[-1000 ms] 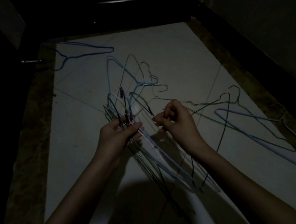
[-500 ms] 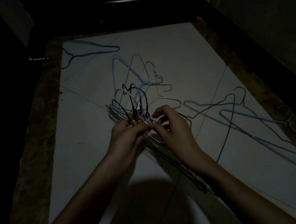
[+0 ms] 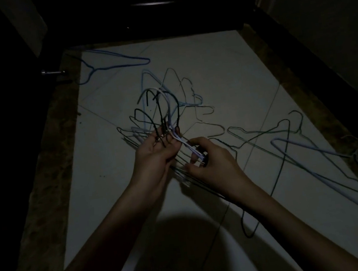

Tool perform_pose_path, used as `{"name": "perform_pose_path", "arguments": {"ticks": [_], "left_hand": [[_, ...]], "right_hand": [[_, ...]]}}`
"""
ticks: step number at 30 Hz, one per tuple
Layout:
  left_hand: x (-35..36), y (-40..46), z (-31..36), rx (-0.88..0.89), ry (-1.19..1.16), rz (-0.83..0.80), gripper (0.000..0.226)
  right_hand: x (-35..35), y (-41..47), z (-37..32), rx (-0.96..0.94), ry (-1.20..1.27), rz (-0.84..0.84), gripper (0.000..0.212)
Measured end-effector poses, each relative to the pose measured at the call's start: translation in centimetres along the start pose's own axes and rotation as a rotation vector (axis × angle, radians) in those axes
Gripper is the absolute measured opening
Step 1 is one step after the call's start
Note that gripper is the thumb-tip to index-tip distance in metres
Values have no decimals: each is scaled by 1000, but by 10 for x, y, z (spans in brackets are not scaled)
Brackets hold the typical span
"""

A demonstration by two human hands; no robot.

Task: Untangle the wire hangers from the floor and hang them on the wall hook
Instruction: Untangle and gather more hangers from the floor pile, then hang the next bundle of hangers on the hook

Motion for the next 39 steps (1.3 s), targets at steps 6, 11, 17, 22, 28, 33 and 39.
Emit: {"name": "perform_pose_path", "arguments": {"ticks": [6,11,17,22,28,33,39], "left_hand": [[16,9,47,42,-30,-2,37],[49,9,108,-12,-105,-33,51],[112,-22,207,-62,-199,-7,62],[177,-62,310,-128,-337,67,68],[267,-122,466,-104,-538,134,57],[351,-184,593,-76,-527,77,47],[439,-264,727,-16,-507,-63,61]], "right_hand": [[-33,25,-37,-80,-128,149,30],[-87,41,-83,-121,20,137,30],[-182,48,-153,-145,37,10,32],[-283,45,-239,-201,-6,-27,31],[-434,35,-364,-267,25,-50,26],[-562,25,-473,-338,-20,-53,28],[-691,0,-589,-435,-51,-24,29]]}}
Point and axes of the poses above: each hand's wrist, its own y-axis towards the middle knuckle, its own x-axis out of the palm, z = x × y, the point moved 5 cm from there along y, towards the middle knuckle, and after that the axes turned 8 degrees about -y, right-handed, at the moved point
